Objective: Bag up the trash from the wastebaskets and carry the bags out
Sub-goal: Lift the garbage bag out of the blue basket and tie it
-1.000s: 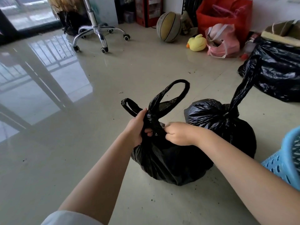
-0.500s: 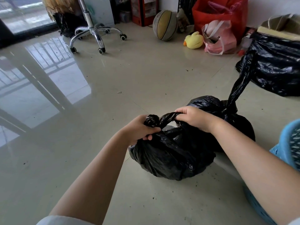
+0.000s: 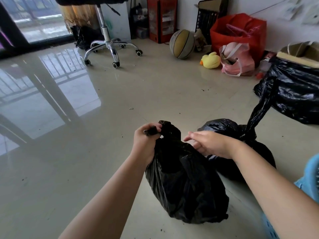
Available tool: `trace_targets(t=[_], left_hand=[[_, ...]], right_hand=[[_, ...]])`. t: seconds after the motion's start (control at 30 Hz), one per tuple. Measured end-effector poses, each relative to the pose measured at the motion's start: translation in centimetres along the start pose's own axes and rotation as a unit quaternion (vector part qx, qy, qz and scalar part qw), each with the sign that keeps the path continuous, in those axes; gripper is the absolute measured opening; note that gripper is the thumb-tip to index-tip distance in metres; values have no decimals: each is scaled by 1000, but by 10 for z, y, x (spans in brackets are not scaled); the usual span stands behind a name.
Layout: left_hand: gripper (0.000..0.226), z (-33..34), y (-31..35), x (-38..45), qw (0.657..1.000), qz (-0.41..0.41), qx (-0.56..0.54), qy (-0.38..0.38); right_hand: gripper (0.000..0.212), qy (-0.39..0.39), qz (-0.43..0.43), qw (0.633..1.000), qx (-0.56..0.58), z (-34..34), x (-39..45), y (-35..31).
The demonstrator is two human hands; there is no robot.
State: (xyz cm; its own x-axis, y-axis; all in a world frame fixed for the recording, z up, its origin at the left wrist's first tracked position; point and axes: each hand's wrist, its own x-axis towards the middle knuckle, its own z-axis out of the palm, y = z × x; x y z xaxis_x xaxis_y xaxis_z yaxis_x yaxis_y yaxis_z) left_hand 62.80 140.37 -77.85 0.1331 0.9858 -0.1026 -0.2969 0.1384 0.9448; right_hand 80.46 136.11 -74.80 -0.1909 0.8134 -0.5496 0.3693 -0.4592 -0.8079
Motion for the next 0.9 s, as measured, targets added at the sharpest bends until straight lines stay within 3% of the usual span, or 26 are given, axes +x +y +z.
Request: trace_targets(t=[0.1, 0.2, 0.33, 0.43, 0.5, 0.57, 0.63, 0.77, 0.83, 0.87, 0.9], left_hand=[[69, -4, -1, -2, 997, -10, -65, -40], [70, -5, 0, -5, 995, -17, -77, -58], [69, -3, 2, -6, 995, -10, -86, -58], [70, 1, 1, -7, 994, -9, -89, -69], [69, 1, 1, -7, 993, -17, -92, -76], [66, -2, 1, -5, 987, -48, -112, -106], [59, -6, 1, -4, 971, -90, -144, -170], [68, -12, -2, -3, 959, -121, -189, -172], [69, -11, -2, -4, 956, -118, -214, -160], [69, -10, -1, -5, 954, -120, -227, -152], [68, -9, -1, -5, 955, -119, -236, -138]], right_hand=[[21, 66, -24, 991, 110, 2, 8, 5], [21, 33, -61, 970, 231, 0, 7, 7], [21, -56, -98, 980, 162, 1, 6, 7], [22, -25, -112, 988, 100, 8, 9, 9], [27, 44, -132, 984, 109, 10, 13, 8], [31, 151, -157, 959, 180, 7, 14, 5], [29, 193, -179, 918, 295, -3, 12, 0], [17, 97, -254, 823, 499, -17, 0, -8], [29, 51, -281, 782, 554, -14, -2, -12], [35, 47, -272, 786, 553, -11, 0, -13], [38, 56, -248, 815, 521, -8, 3, -13]])
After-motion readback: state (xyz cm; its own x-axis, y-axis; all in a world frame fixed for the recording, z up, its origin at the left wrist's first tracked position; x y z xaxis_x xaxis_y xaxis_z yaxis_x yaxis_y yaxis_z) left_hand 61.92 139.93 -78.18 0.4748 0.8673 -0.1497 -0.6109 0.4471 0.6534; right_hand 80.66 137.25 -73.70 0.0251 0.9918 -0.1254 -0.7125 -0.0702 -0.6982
